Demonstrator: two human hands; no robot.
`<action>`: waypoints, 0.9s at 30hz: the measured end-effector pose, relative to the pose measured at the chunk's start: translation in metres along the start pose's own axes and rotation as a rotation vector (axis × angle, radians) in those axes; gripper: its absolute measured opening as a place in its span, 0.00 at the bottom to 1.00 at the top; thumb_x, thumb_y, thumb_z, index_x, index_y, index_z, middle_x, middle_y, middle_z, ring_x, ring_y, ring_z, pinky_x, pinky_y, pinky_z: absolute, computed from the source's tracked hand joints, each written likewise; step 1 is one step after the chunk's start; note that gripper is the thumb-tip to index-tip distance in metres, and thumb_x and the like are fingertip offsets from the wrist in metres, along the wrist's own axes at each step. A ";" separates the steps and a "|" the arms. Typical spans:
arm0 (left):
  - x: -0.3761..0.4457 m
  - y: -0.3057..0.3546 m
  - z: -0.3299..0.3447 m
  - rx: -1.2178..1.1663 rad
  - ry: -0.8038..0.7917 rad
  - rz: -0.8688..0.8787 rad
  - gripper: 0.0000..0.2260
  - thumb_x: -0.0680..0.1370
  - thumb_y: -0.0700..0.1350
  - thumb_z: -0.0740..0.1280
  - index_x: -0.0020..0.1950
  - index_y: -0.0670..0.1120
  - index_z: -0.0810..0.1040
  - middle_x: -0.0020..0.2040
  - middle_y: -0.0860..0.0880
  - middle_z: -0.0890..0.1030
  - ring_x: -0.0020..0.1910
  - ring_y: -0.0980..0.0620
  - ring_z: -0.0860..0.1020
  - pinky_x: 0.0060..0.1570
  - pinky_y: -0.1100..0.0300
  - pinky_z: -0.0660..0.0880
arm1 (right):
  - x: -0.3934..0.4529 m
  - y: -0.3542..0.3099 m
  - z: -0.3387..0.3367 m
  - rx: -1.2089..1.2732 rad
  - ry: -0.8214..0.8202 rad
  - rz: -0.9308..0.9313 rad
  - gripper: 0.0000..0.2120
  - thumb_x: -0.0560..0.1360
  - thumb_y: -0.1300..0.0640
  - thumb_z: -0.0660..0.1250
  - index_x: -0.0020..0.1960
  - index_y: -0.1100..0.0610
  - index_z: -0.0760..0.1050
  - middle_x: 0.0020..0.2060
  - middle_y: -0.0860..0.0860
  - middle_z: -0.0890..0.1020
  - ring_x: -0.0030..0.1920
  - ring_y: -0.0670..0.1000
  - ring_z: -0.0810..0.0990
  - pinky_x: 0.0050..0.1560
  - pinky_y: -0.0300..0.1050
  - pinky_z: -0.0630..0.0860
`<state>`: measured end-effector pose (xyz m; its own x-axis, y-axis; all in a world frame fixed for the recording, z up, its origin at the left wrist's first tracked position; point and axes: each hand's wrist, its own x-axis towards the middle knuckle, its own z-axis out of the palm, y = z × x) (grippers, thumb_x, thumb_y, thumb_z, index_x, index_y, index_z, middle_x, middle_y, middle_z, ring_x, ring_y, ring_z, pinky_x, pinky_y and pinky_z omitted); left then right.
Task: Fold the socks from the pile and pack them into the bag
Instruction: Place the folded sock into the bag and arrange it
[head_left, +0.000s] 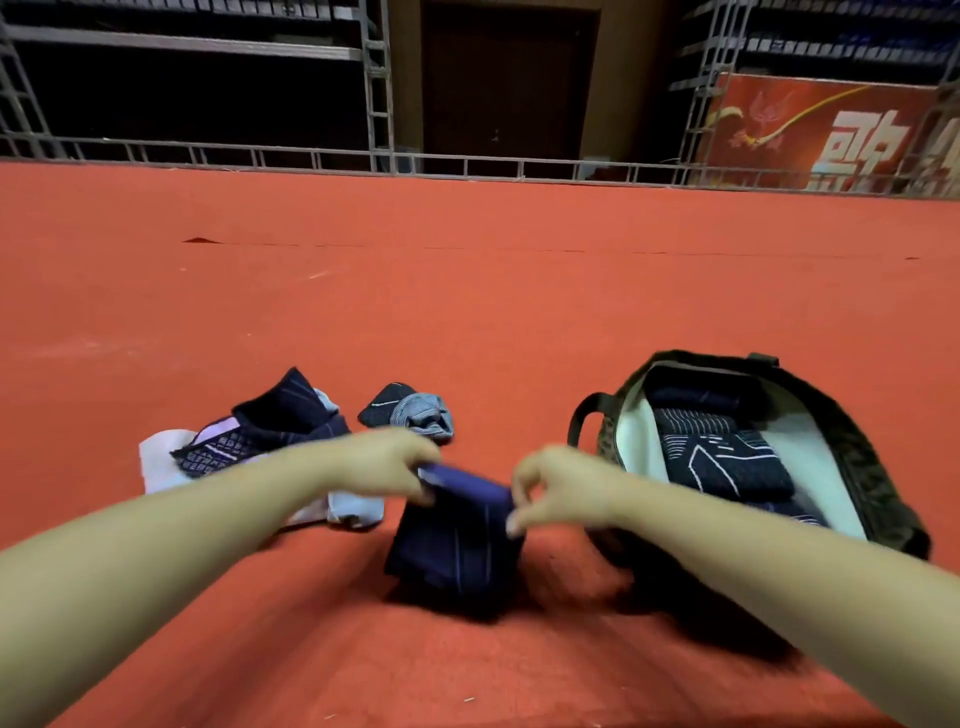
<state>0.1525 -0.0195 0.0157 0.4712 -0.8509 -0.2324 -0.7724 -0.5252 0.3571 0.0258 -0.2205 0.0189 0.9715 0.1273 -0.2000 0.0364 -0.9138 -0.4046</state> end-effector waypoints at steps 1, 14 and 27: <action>0.009 -0.004 -0.016 -0.047 0.120 -0.033 0.11 0.73 0.42 0.71 0.35 0.50 0.71 0.33 0.54 0.71 0.34 0.56 0.69 0.36 0.59 0.65 | 0.010 0.003 -0.011 0.060 0.146 0.042 0.09 0.68 0.52 0.75 0.38 0.56 0.79 0.36 0.54 0.81 0.39 0.51 0.78 0.42 0.47 0.73; 0.007 -0.011 -0.026 -0.126 0.010 0.151 0.09 0.74 0.50 0.68 0.37 0.50 0.72 0.33 0.55 0.70 0.33 0.59 0.67 0.37 0.58 0.66 | -0.007 0.003 -0.039 -0.006 0.017 -0.071 0.14 0.67 0.56 0.76 0.33 0.47 0.71 0.52 0.49 0.82 0.56 0.41 0.77 0.55 0.38 0.72; 0.020 -0.035 0.080 -0.707 -0.240 -0.320 0.13 0.84 0.49 0.52 0.44 0.47 0.71 0.36 0.51 0.82 0.31 0.57 0.81 0.34 0.65 0.73 | 0.031 0.050 0.079 0.904 0.020 0.280 0.11 0.76 0.59 0.65 0.39 0.53 0.65 0.31 0.50 0.70 0.30 0.45 0.69 0.30 0.38 0.66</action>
<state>0.1548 -0.0177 -0.0740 0.4574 -0.6746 -0.5794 -0.1261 -0.6941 0.7087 0.0390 -0.2318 -0.0775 0.9216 -0.0657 -0.3826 -0.3859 -0.2638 -0.8840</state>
